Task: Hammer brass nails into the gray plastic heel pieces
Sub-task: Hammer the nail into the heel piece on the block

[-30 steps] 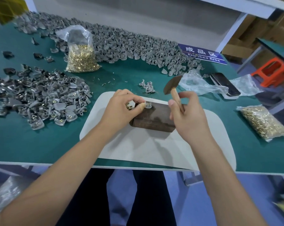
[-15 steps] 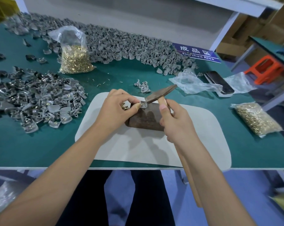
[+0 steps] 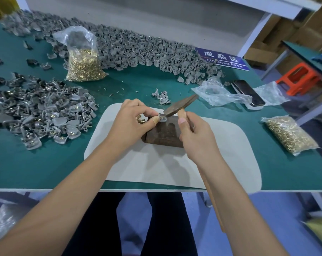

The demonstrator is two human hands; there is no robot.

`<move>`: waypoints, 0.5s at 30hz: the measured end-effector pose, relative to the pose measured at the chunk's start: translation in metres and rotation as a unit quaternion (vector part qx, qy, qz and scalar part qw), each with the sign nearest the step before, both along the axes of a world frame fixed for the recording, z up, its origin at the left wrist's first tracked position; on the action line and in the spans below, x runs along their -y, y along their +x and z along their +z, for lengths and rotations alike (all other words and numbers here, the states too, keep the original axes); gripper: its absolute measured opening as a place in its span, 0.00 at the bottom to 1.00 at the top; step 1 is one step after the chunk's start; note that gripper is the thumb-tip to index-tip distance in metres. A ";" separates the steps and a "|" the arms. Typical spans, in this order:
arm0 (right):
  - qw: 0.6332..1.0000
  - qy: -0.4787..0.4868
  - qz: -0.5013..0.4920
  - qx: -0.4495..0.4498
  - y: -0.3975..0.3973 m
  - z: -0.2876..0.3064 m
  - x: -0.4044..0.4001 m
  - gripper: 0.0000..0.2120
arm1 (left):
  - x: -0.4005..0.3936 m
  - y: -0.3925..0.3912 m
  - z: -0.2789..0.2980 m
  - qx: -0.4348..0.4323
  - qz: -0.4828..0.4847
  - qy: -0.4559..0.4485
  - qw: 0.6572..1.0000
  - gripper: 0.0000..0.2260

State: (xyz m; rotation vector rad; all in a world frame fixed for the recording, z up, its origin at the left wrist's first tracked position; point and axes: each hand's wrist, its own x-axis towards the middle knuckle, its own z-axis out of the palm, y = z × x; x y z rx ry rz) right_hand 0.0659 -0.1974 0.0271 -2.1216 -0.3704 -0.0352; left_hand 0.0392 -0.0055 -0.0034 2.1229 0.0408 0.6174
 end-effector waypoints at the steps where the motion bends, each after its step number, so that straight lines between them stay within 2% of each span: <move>1: 1.000 0.002 0.006 -0.008 -0.001 -0.001 0.000 0.12 | 0.000 0.000 0.000 -0.001 -0.001 0.002 1.000 0.01; 5: 1.000 0.010 -0.023 0.018 -0.005 -0.002 -0.001 0.11 | 0.000 0.000 0.000 -0.003 -0.005 0.002 1.000 0.01; 9: 1.000 0.011 -0.006 -0.013 -0.004 -0.004 -0.003 0.12 | -0.001 -0.001 0.001 -0.003 -0.004 0.003 1.000 0.01; 12: 0.999 0.031 -0.026 0.010 -0.006 -0.003 -0.003 0.11 | -0.001 -0.001 0.001 -0.002 -0.004 0.002 1.000 0.02; 15: 1.000 0.013 -0.001 0.003 -0.008 -0.002 -0.004 0.12 | -0.001 -0.001 0.001 -0.001 -0.002 0.002 1.000 0.01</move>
